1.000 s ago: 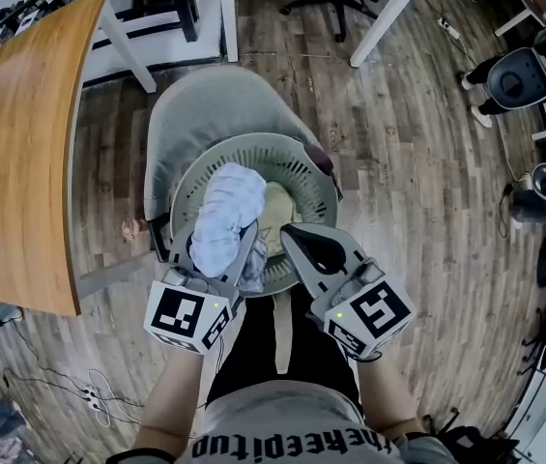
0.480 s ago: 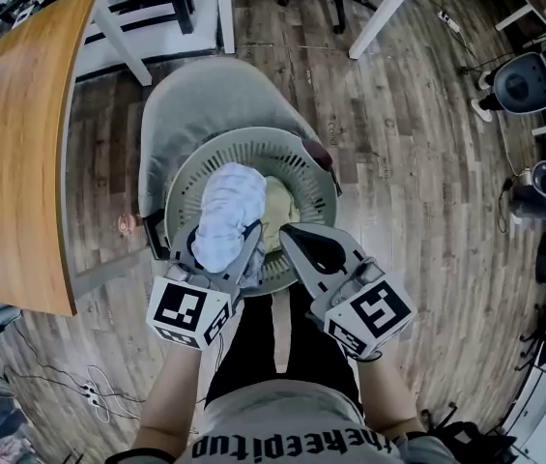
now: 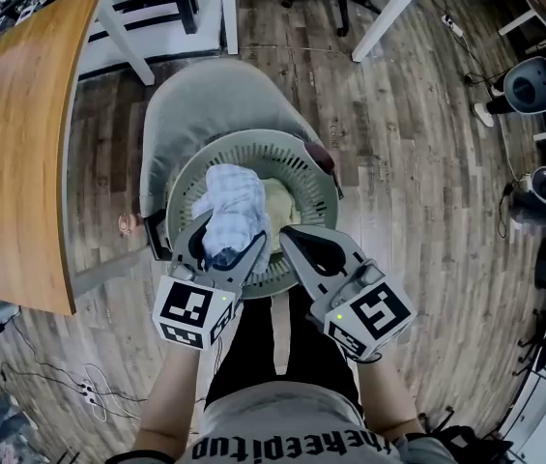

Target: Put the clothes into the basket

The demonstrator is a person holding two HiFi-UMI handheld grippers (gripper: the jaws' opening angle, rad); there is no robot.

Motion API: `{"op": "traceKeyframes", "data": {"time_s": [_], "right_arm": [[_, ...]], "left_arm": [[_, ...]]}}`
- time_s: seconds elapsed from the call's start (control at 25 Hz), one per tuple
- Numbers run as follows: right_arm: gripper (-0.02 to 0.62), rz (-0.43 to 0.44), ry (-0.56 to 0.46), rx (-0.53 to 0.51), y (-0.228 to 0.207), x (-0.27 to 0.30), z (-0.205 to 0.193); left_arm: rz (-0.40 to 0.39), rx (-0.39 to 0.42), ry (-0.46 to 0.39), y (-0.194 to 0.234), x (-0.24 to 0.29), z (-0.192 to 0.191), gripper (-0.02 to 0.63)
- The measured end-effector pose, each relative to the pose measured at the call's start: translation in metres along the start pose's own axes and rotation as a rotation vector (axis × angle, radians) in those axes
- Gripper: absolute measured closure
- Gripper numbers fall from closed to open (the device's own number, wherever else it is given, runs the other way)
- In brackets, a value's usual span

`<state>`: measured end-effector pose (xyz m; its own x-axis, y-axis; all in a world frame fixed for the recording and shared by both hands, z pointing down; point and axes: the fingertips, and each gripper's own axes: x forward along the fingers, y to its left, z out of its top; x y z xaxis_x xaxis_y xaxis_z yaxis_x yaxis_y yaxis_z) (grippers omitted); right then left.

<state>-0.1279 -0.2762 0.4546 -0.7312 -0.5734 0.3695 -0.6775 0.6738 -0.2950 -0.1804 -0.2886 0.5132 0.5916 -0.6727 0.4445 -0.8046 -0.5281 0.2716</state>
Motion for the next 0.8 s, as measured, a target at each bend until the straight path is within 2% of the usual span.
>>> {"op": "traceKeyframes", "data": {"time_s": [0.2, 0.44, 0.72, 0.8], "right_arm": [[0.584, 0.0, -0.001, -0.003, 0.0, -0.002, 0.001], [0.584, -0.002, -0.003, -0.003, -0.001, -0.005, 0.001], [0.584, 0.002, -0.007, -0.008, -0.002, -0.006, 0.002], [0.584, 0.003, -0.008, -0.01, -0.002, -0.007, 0.004]], "left_arm": [[0.03, 0.007, 0.031, 0.003, -0.004, -0.01, 0.295], [0.011, 0.016, 0.052, 0.0, -0.003, -0.013, 0.293], [0.006, 0.009, 0.047, -0.003, -0.002, -0.013, 0.267], [0.015, 0.02, 0.001, -0.003, -0.004, -0.006, 0.258]]}}
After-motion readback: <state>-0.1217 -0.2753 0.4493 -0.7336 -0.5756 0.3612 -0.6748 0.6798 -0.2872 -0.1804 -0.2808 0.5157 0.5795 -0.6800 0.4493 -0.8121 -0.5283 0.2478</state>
